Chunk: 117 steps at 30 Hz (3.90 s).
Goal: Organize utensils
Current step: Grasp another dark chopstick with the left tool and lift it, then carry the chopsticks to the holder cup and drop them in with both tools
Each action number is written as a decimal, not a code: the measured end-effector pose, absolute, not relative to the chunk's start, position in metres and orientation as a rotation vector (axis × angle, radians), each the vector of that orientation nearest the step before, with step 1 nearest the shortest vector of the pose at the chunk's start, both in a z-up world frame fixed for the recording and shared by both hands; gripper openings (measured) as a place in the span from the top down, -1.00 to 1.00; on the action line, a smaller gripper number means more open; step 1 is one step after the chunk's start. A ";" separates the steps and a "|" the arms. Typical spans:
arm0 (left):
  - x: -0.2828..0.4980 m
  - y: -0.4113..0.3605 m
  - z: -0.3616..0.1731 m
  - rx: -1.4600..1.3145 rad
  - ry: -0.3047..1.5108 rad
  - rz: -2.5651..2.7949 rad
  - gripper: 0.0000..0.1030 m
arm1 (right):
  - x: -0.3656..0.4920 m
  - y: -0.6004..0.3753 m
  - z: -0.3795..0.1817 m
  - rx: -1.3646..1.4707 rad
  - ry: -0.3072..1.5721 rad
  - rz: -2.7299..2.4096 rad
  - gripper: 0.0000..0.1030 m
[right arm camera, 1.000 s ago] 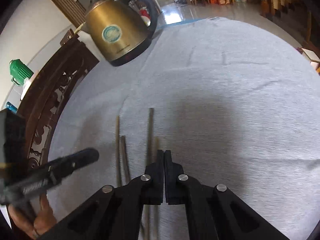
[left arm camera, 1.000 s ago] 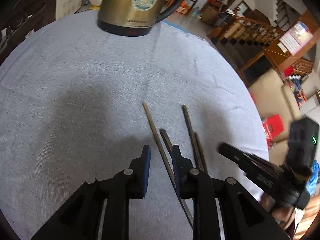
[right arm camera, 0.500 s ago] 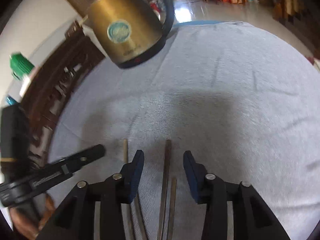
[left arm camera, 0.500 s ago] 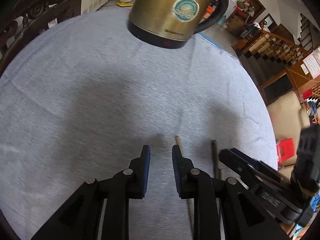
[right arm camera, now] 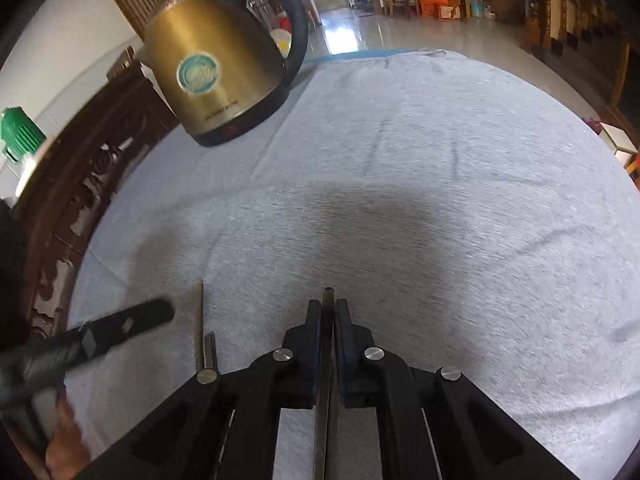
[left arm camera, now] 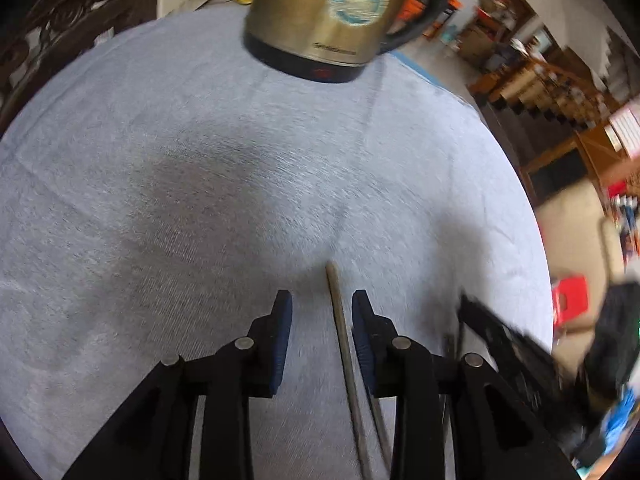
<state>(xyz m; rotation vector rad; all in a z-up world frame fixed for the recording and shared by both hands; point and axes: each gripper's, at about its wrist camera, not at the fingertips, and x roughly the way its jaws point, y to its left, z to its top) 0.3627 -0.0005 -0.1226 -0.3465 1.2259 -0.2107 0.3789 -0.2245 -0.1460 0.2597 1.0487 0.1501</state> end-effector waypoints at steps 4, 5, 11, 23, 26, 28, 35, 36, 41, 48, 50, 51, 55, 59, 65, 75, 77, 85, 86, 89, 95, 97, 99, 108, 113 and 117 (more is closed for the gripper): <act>0.370 -0.007 -0.129 -0.339 1.218 -0.171 0.39 | 0.366 -0.244 -0.137 0.342 0.994 0.177 0.87; 0.371 -0.010 -0.128 -0.329 1.210 -0.174 0.39 | 0.362 -0.248 -0.133 0.353 0.975 0.178 0.87; 0.373 -0.028 -0.131 -0.229 1.175 -0.196 0.89 | 0.339 -0.259 -0.109 0.410 0.863 0.204 0.87; 0.290 0.021 -0.054 -0.193 0.933 -0.219 0.90 | 0.243 -0.289 -0.048 0.446 0.654 0.153 0.87; 0.259 0.041 -0.025 -0.195 0.842 -0.218 0.89 | 0.211 -0.290 -0.029 0.435 0.579 0.129 0.87; 0.237 0.052 -0.009 -0.202 0.780 -0.215 0.89 | 0.188 -0.288 -0.017 0.421 0.529 0.117 0.88; 0.158 0.087 0.034 -0.228 0.594 -0.173 0.90 | 0.112 -0.270 0.019 0.349 0.363 0.053 0.88; 0.156 0.087 0.031 -0.231 0.580 -0.166 0.90 | 0.104 -0.268 0.022 0.340 0.346 0.045 0.88; 0.108 0.099 0.043 -0.256 0.494 -0.130 0.91 | 0.069 -0.264 0.039 0.323 0.257 0.005 0.88; 0.062 0.097 0.057 -0.252 0.415 -0.117 0.91 | 0.036 -0.261 0.061 0.309 0.190 -0.008 0.88; 0.054 0.094 0.062 -0.238 0.402 -0.126 0.91 | 0.029 -0.259 0.068 0.302 0.178 -0.003 0.88; 0.049 0.094 0.065 -0.234 0.399 -0.132 0.91 | 0.026 -0.258 0.070 0.299 0.175 0.000 0.88; 0.036 0.092 0.075 -0.239 0.391 -0.159 0.91 | 0.015 -0.255 0.081 0.293 0.152 0.015 0.88; 0.026 0.090 0.088 -0.240 0.355 -0.172 0.91 | -0.001 -0.252 0.092 0.281 0.125 0.033 0.88; 0.010 0.085 0.115 -0.253 0.265 -0.186 0.91 | -0.024 -0.251 0.109 0.303 0.072 0.094 0.88; -0.014 0.081 0.142 -0.254 0.180 -0.233 0.91 | -0.041 -0.230 0.113 0.298 0.062 0.204 0.88; -0.017 0.081 0.145 -0.262 0.162 -0.237 0.91 | -0.037 -0.225 0.109 0.296 0.083 0.221 0.88; -0.023 0.075 0.150 -0.257 0.133 -0.249 0.91 | -0.024 -0.211 0.088 0.246 0.161 0.247 0.88; -0.023 0.075 0.150 -0.262 0.132 -0.250 0.91 | -0.024 -0.211 0.086 0.241 0.168 0.249 0.88; -0.022 0.072 0.153 -0.274 0.121 -0.257 0.91 | -0.019 -0.211 0.081 0.239 0.189 0.258 0.88; -0.018 0.051 0.150 -0.257 0.148 -0.305 0.91 | -0.014 -0.209 0.073 0.236 0.218 0.267 0.88; -0.016 0.043 0.147 -0.247 0.165 -0.325 0.91 | -0.013 -0.211 0.071 0.236 0.224 0.268 0.88; -0.015 0.035 0.144 -0.236 0.185 -0.342 0.91 | -0.012 -0.213 0.071 0.236 0.228 0.268 0.88; -0.006 0.015 0.124 -0.207 0.270 -0.374 0.91 | -0.006 -0.217 0.065 0.245 0.251 0.261 0.88; 0.005 0.008 0.110 -0.188 0.345 -0.382 0.91 | 0.001 -0.222 0.059 0.267 0.289 0.258 0.87; 0.012 0.004 0.103 -0.196 0.399 -0.395 0.91 | 0.008 -0.231 0.051 0.336 0.336 0.285 0.84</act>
